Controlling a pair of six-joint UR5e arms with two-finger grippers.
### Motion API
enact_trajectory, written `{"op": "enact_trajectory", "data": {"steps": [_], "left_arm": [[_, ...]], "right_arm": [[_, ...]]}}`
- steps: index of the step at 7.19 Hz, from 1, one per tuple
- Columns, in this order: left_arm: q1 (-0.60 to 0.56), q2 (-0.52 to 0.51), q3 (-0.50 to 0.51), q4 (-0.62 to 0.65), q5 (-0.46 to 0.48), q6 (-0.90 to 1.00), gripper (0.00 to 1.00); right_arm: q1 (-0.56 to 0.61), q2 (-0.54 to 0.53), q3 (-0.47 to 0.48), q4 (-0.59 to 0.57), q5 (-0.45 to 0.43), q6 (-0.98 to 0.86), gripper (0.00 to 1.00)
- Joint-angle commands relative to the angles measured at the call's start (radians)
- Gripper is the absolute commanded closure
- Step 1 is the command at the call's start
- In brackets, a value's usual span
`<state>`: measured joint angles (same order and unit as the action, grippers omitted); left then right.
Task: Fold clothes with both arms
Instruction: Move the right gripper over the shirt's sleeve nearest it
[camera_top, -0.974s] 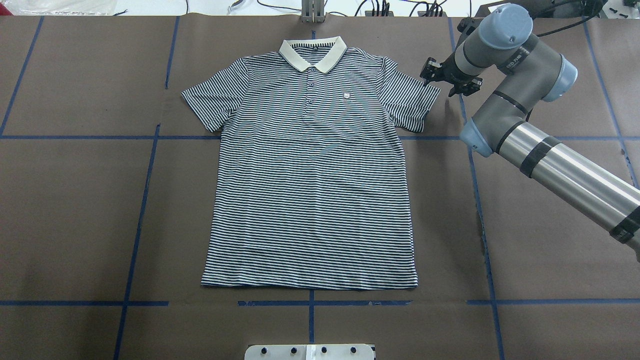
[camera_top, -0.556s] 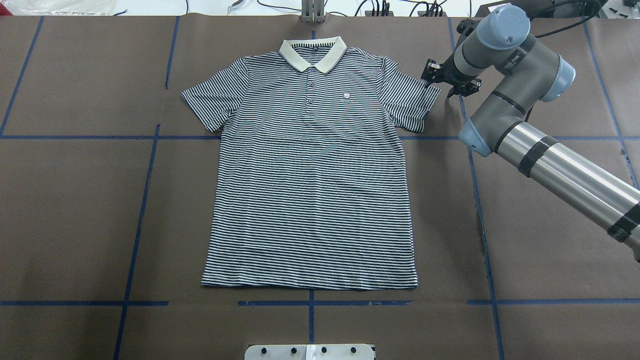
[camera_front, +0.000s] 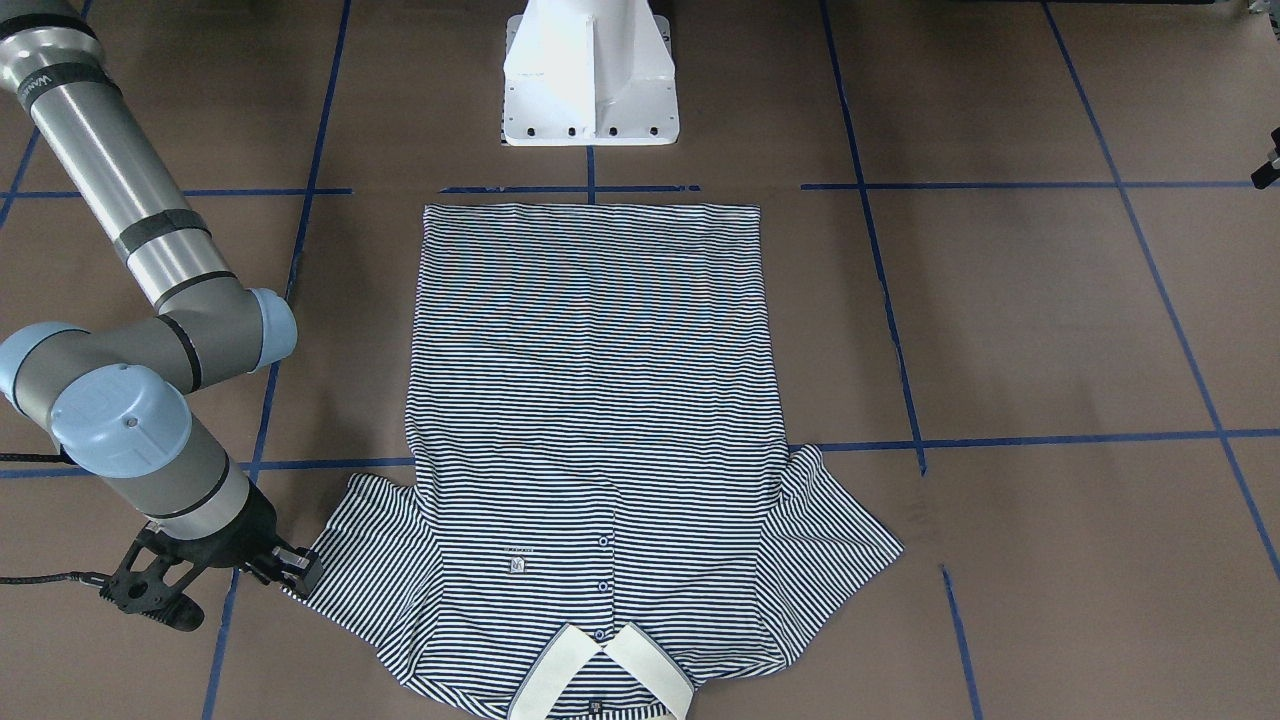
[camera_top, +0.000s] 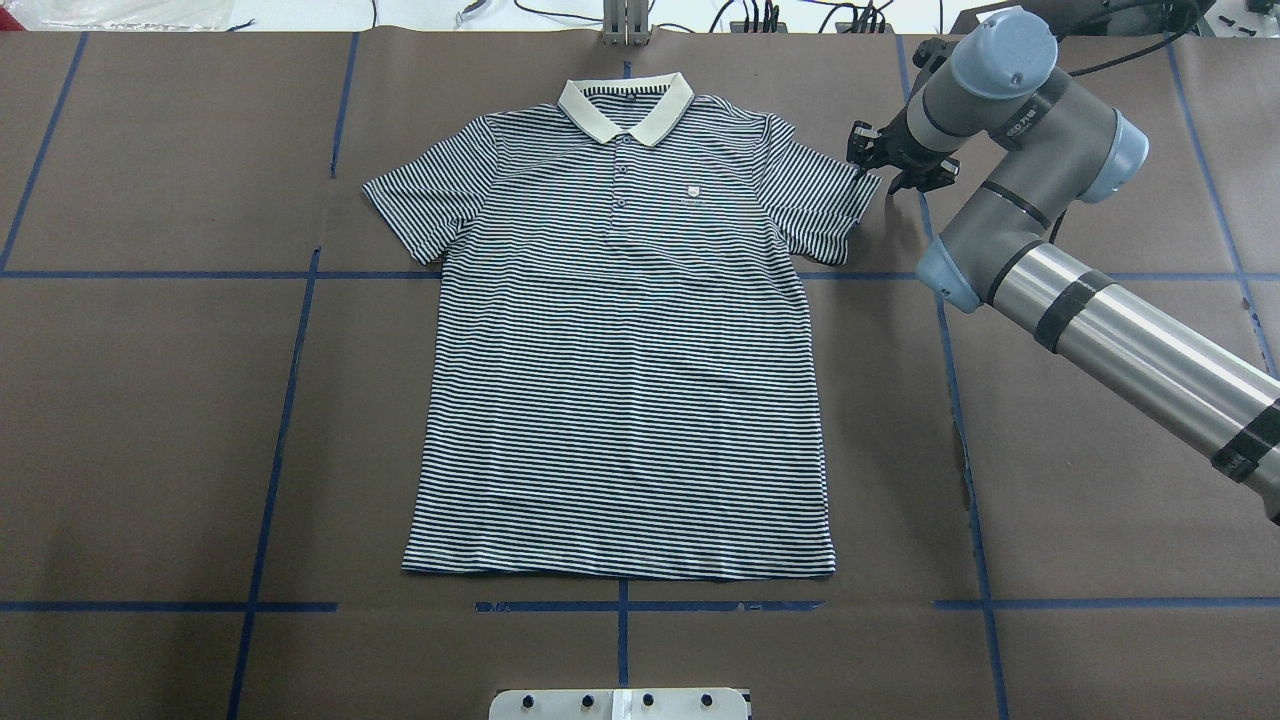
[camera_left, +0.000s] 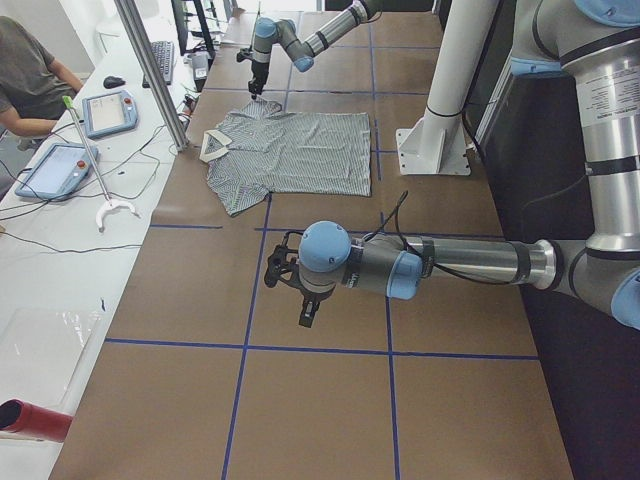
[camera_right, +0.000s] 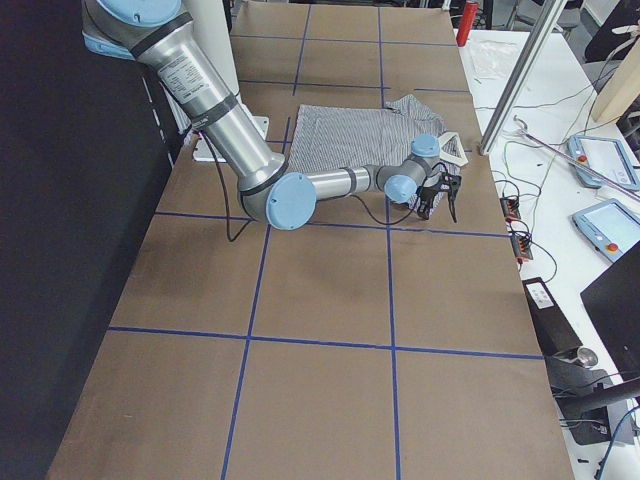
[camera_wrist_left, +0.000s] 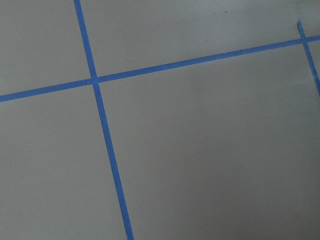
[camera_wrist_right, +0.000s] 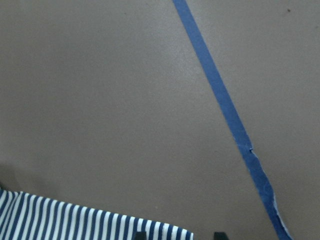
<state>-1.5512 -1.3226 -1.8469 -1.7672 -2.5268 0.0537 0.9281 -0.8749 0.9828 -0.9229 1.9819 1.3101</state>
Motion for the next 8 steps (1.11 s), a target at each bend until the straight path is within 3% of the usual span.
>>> {"op": "enact_trajectory", "data": {"steps": [1,2,3,4,5,8], "left_arm": [[-0.001,0.000,0.000,0.000,-0.001,0.000,0.00],[-0.001,0.003,-0.002,0.000,-0.001,0.002,0.00],[-0.003,0.003,-0.002,0.000,-0.001,0.003,0.00],[-0.003,0.003,-0.003,0.000,-0.001,0.003,0.00],[-0.003,0.005,-0.005,0.000,-0.001,0.003,0.00],[-0.004,0.005,-0.006,0.000,-0.001,0.005,0.00]], "right_arm": [[-0.002,-0.001,-0.003,-0.001,0.000,0.000,0.46],[-0.002,0.001,-0.007,-0.001,0.000,0.000,0.46],[-0.002,0.002,-0.009,-0.001,0.000,0.000,0.59],[-0.002,0.002,-0.009,-0.001,0.000,0.001,0.89],[-0.002,0.002,-0.009,-0.001,0.002,-0.002,1.00],[-0.002,0.020,0.031,-0.007,0.003,0.009,1.00]]}}
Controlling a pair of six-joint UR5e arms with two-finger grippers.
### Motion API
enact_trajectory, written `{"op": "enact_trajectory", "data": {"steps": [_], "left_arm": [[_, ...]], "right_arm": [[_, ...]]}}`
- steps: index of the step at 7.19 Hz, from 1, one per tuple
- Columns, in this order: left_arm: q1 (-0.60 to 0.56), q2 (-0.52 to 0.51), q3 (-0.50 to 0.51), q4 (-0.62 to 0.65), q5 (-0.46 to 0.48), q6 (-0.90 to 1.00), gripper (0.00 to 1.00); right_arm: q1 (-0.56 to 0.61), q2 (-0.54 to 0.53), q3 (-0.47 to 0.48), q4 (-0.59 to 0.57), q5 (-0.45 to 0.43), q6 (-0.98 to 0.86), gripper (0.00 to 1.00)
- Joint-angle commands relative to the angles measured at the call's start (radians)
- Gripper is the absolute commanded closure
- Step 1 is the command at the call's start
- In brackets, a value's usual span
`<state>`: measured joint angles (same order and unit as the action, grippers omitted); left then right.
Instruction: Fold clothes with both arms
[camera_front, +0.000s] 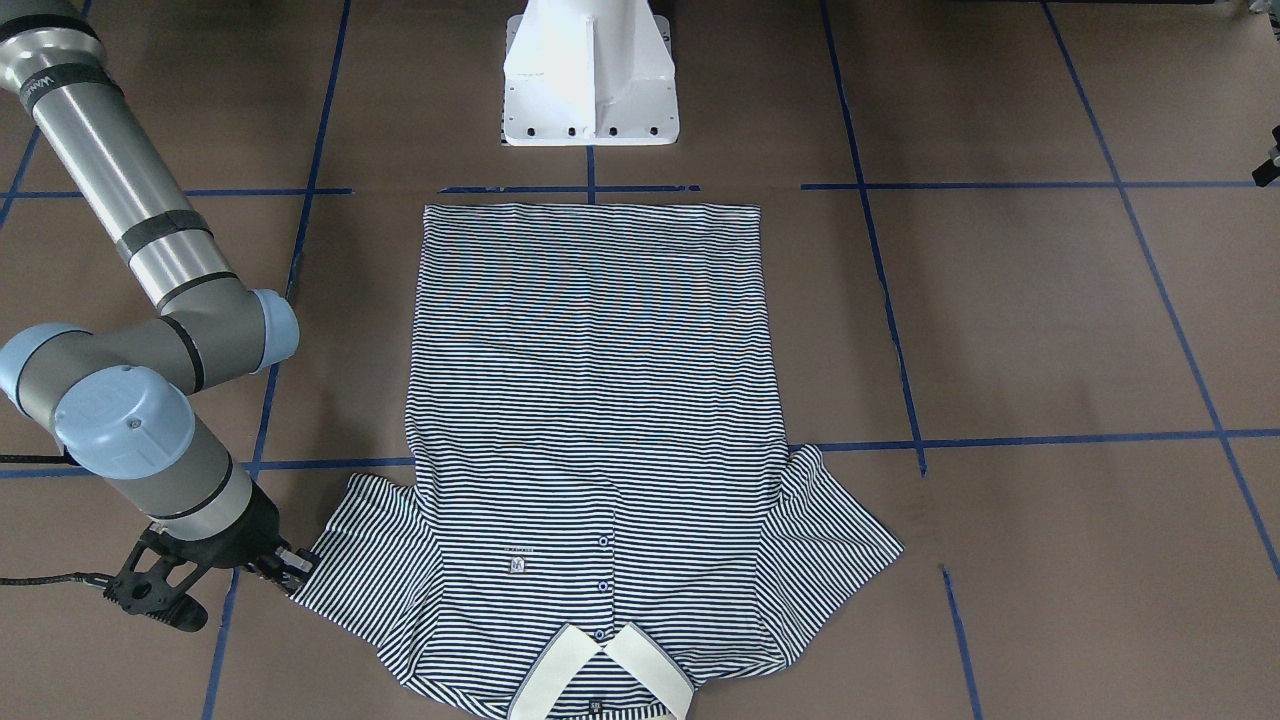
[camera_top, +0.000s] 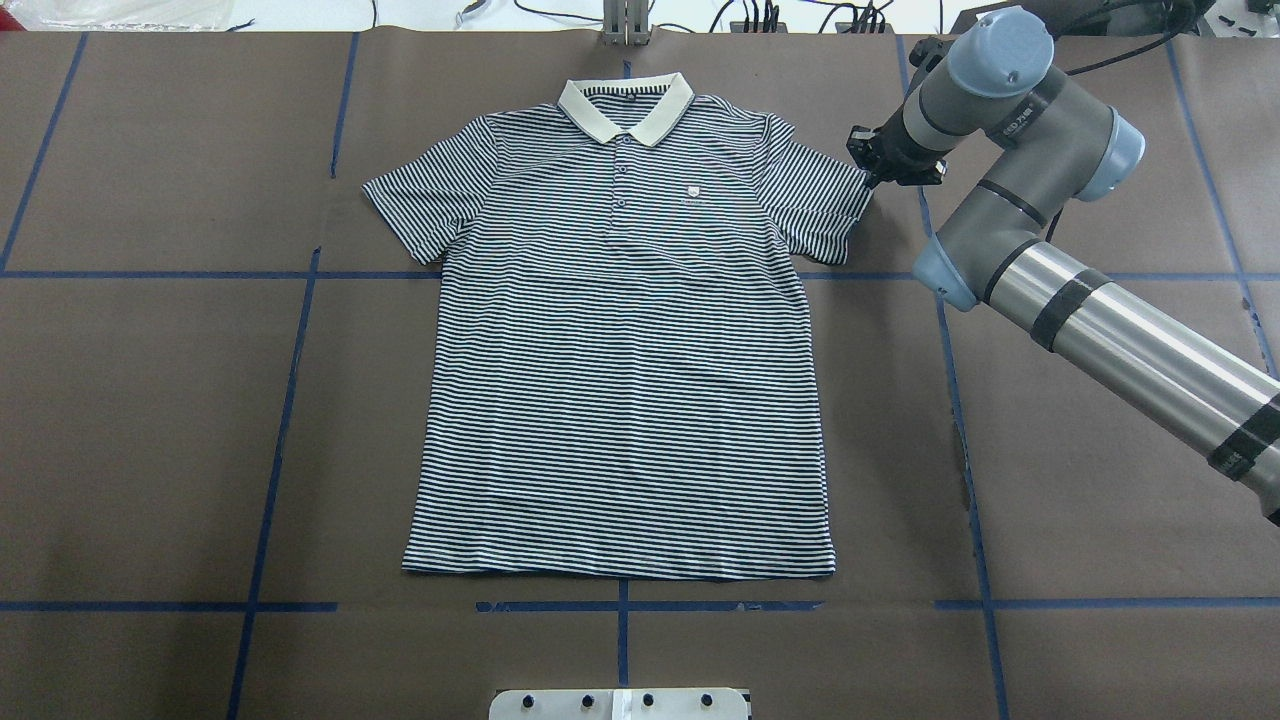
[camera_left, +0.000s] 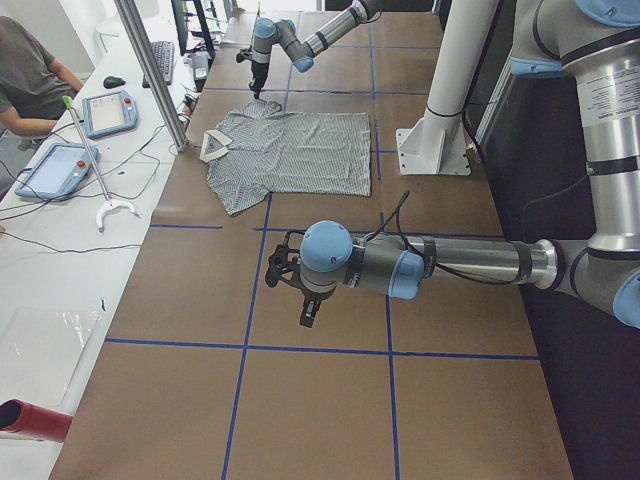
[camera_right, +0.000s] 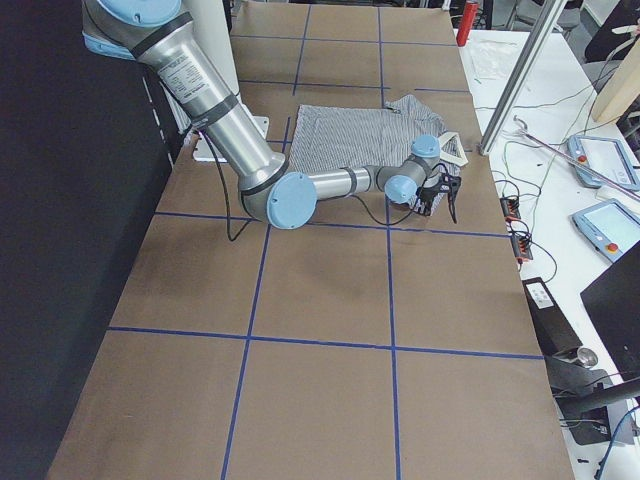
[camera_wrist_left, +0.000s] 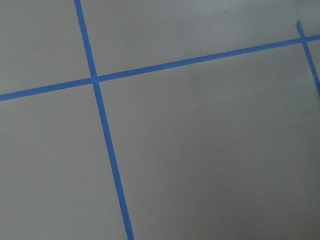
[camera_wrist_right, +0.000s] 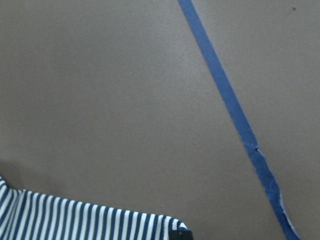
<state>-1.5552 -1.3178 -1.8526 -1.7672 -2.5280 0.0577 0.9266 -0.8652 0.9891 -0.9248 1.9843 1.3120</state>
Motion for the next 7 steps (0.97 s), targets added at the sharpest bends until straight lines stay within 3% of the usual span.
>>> {"op": "enact_trajectory", "data": {"steps": [1,4,6,7], "left_arm": [[0.000,0.002,-0.003,0.000,0.000,0.001,0.00],[-0.002,0.002,-0.005,0.000,0.000,0.001,0.00],[-0.002,0.002,-0.002,0.000,-0.002,0.001,0.00],[-0.002,0.002,0.000,0.000,-0.002,0.001,0.00]], "right_arm": [[0.000,0.011,0.054,-0.006,0.002,0.007,1.00],[-0.086,0.073,0.118,-0.017,-0.015,0.168,1.00],[-0.164,0.193,0.108,-0.162,-0.164,0.243,1.00],[-0.167,0.213,0.082,-0.169,-0.179,0.243,1.00]]}}
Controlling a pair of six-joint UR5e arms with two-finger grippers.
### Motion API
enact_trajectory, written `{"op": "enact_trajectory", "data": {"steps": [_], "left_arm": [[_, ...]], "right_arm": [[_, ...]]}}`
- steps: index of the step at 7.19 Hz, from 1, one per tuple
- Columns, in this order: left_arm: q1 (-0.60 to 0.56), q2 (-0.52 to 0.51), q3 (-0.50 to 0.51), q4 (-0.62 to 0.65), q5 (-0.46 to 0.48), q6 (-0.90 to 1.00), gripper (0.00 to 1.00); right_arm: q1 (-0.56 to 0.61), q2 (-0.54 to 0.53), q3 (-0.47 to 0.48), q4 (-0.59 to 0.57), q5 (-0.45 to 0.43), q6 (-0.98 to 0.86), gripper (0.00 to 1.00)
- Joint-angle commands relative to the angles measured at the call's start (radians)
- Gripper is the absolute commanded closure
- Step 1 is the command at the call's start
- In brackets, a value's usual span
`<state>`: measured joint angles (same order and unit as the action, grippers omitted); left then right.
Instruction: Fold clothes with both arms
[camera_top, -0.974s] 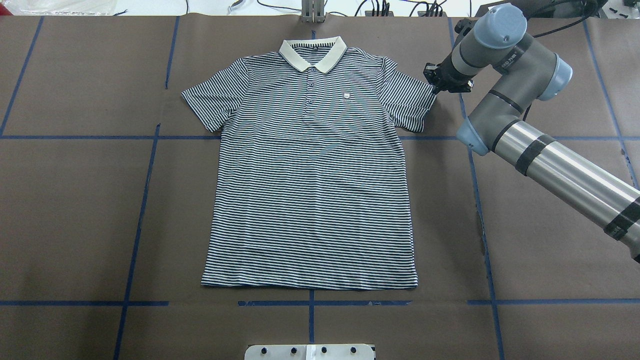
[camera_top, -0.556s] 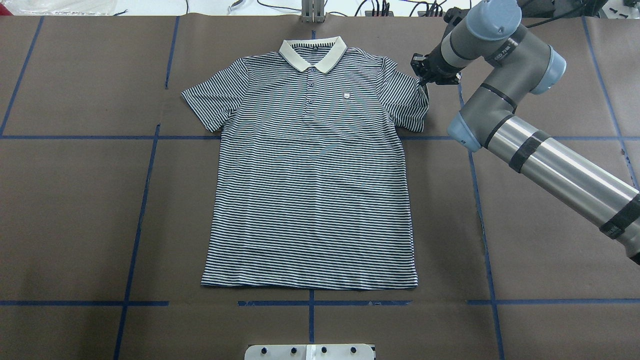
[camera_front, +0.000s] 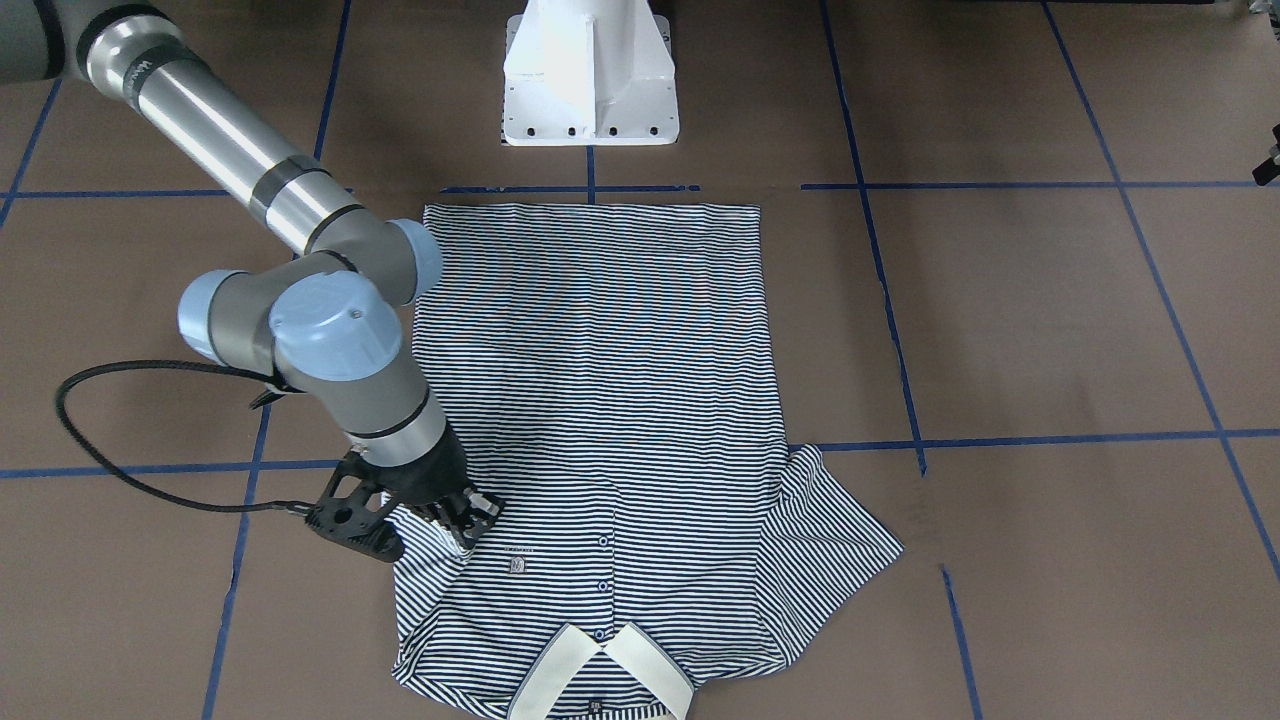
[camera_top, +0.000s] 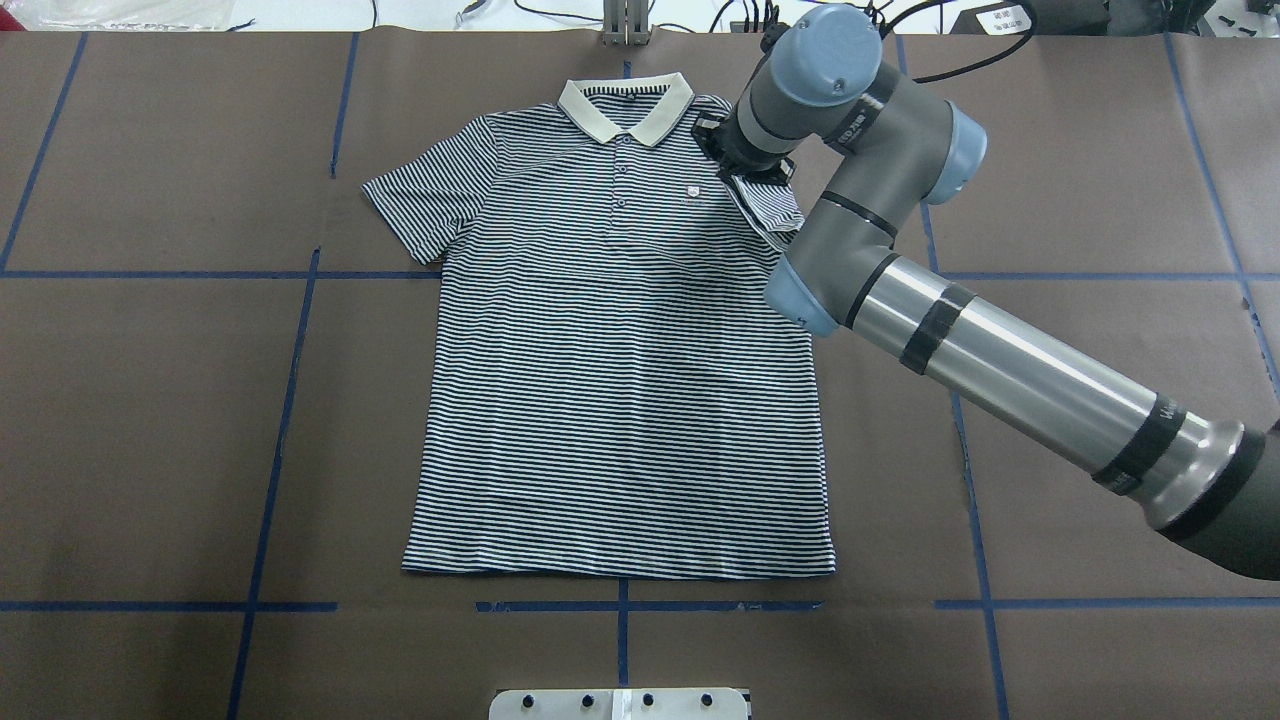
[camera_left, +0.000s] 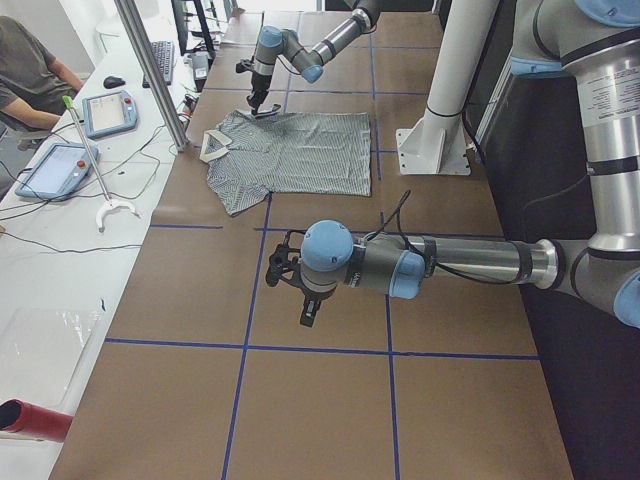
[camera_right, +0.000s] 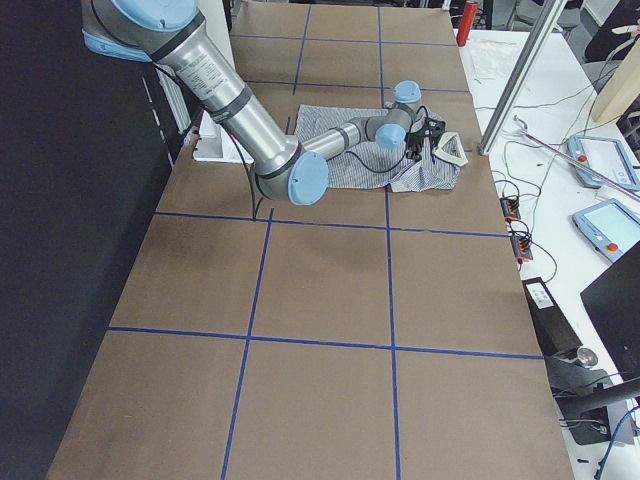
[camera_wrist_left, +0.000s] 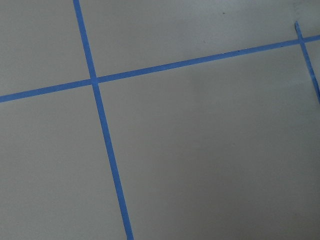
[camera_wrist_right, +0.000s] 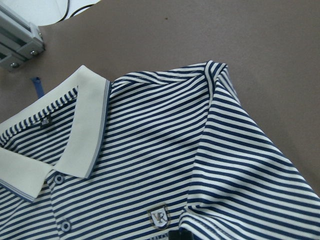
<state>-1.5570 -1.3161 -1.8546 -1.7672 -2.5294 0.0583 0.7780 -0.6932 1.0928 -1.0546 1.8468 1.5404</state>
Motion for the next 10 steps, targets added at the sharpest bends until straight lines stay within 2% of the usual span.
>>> {"op": "enact_trajectory", "data": {"steps": [1,2,6,7,8,9,10], "left_arm": [[0.000,0.000,0.003,0.000,0.000,0.000,0.00],[0.000,0.000,0.005,0.000,0.000,0.000,0.00],[0.002,-0.002,0.005,0.000,0.000,-0.009,0.00],[0.003,-0.003,0.003,0.003,0.000,-0.014,0.00],[0.005,-0.023,0.002,-0.003,0.003,-0.116,0.00],[0.009,-0.085,0.023,-0.035,0.012,-0.224,0.00],[0.024,-0.151,0.053,-0.052,0.011,-0.332,0.00]], "right_arm": [[-0.025,0.076,-0.083,-0.036,-0.075,0.015,1.00],[-0.028,0.101,-0.137,-0.035,-0.104,0.014,1.00],[-0.026,0.107,-0.183,-0.031,-0.181,0.012,1.00],[-0.028,0.122,-0.185,-0.031,-0.181,0.012,0.01],[-0.026,0.136,-0.182,-0.033,-0.176,0.014,0.00],[-0.026,0.138,-0.154,-0.033,-0.172,0.018,0.00],[-0.025,0.120,-0.069,-0.036,-0.153,0.023,0.00]]}}
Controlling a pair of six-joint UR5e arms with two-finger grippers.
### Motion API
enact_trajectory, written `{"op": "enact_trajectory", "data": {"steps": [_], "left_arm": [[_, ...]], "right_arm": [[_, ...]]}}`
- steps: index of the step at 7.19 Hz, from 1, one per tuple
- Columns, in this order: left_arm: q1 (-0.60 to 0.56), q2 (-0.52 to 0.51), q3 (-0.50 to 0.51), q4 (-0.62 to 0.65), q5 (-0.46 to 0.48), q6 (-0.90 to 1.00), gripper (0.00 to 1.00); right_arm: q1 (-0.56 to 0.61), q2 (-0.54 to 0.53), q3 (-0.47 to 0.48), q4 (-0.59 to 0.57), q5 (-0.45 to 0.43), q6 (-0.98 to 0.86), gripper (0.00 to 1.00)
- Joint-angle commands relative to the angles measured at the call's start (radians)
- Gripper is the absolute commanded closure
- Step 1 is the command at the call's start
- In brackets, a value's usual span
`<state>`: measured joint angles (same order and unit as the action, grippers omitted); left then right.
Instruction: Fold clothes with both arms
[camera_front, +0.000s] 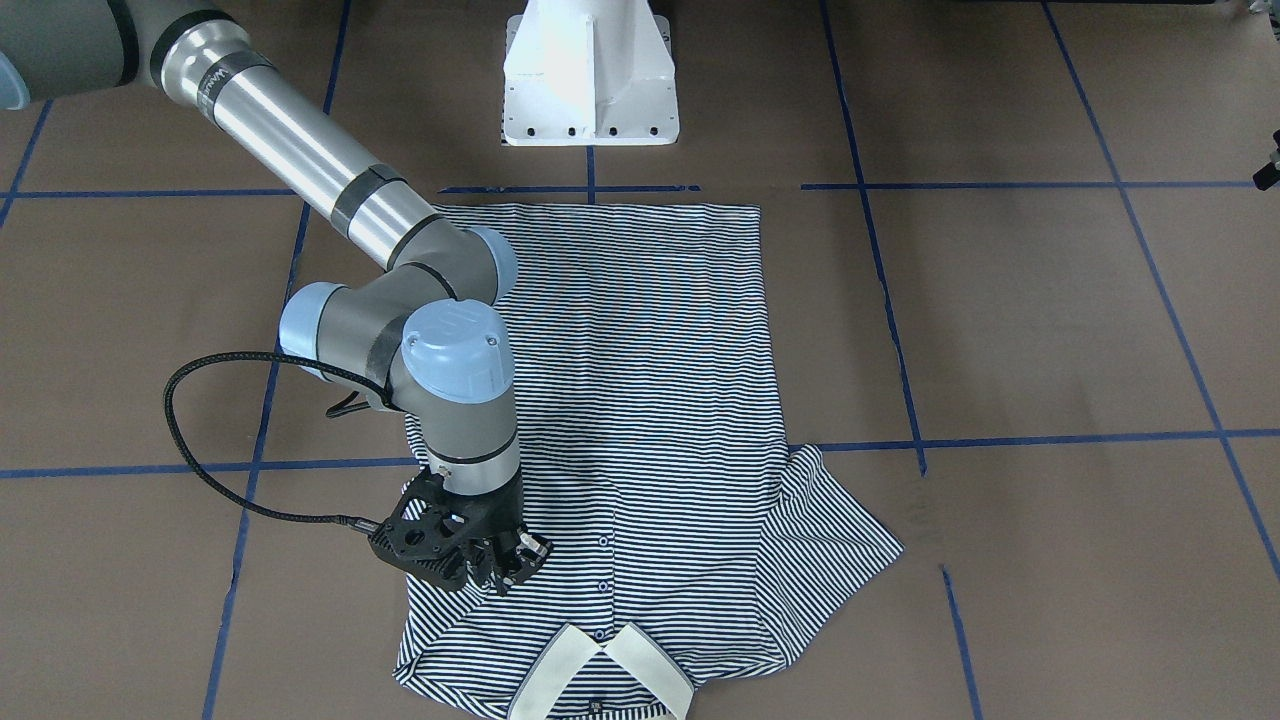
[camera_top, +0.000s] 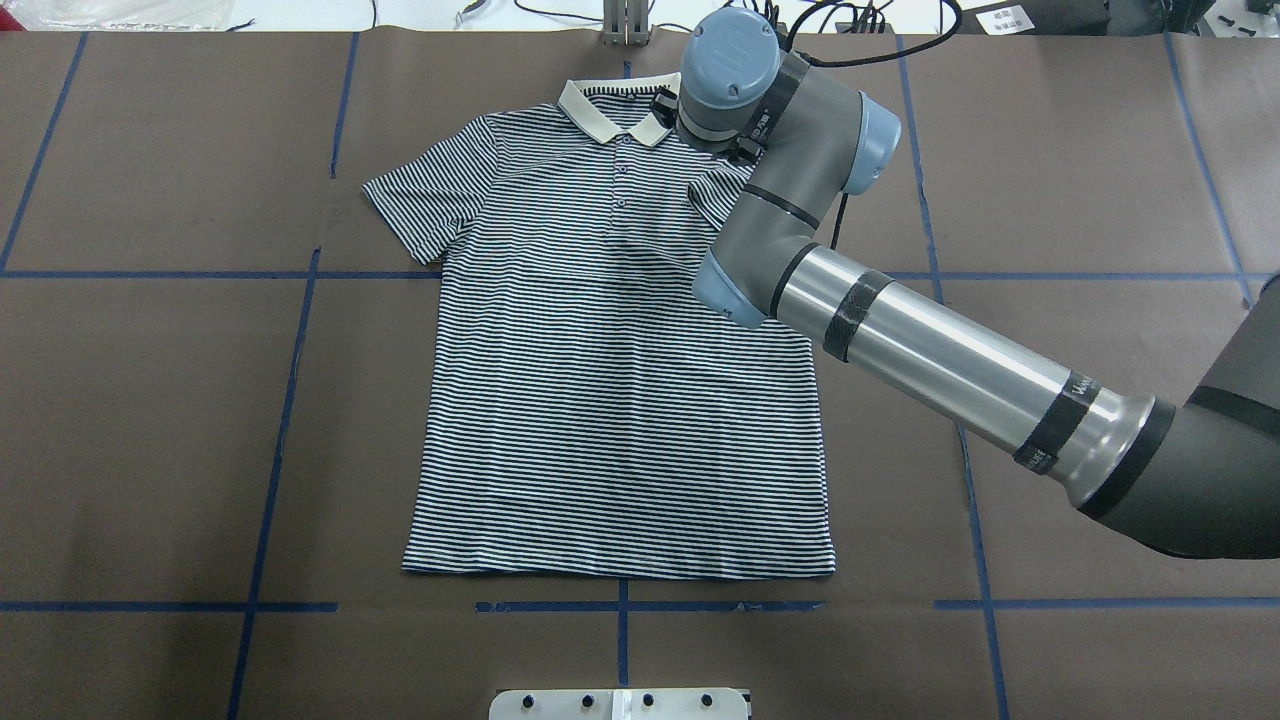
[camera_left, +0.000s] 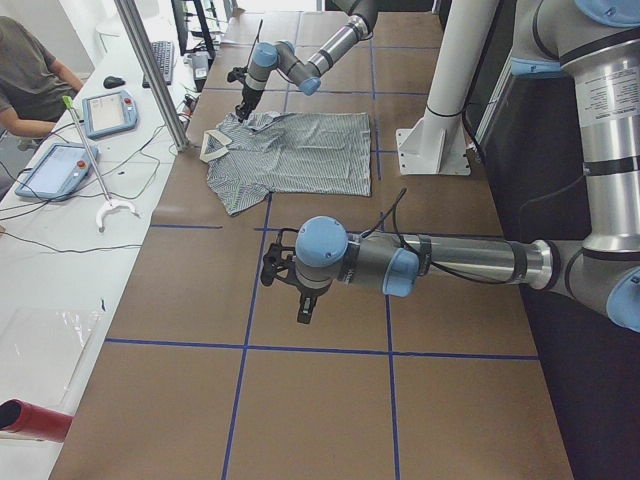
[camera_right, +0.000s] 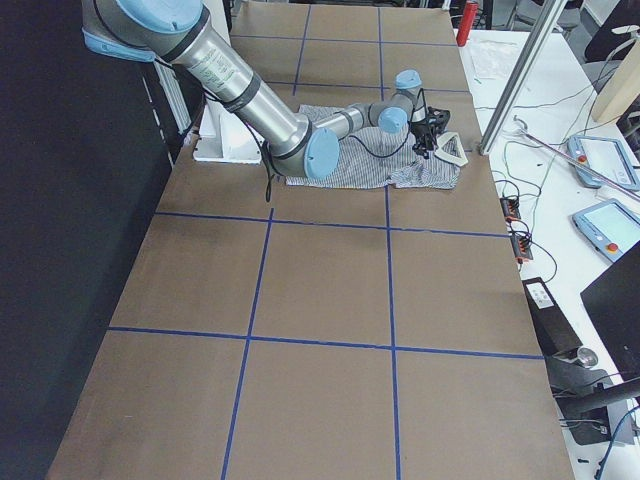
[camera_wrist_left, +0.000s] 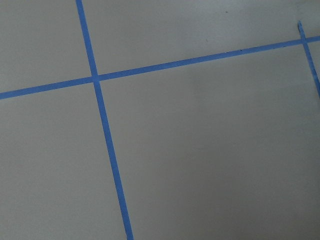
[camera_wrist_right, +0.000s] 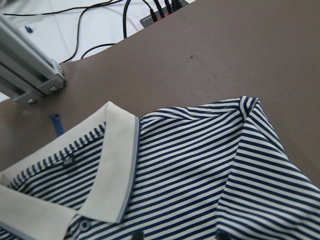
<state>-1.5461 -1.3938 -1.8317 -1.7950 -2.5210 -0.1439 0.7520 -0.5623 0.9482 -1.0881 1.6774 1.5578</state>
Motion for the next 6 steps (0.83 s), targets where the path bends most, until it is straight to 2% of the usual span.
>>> {"op": "enact_trajectory", "data": {"steps": [1,3,4,5,6], "left_arm": [[0.103,-0.141,0.035,-0.039,0.005,-0.257,0.00],[0.248,-0.300,0.075,-0.055,0.008,-0.519,0.00],[0.336,-0.398,0.112,-0.055,0.078,-0.634,0.00],[0.444,-0.515,0.180,-0.056,0.190,-0.769,0.00],[0.496,-0.634,0.292,-0.066,0.236,-0.833,0.01]], "right_arm": [[0.001,-0.092,0.195,0.002,0.068,0.004,0.00],[0.015,-0.242,0.418,0.004,0.143,-0.002,0.00],[0.044,-0.316,0.510,0.005,0.215,-0.007,0.00],[0.081,-0.402,0.605,0.007,0.281,-0.012,0.00],[0.111,-0.462,0.668,0.007,0.342,-0.013,0.00]]}}
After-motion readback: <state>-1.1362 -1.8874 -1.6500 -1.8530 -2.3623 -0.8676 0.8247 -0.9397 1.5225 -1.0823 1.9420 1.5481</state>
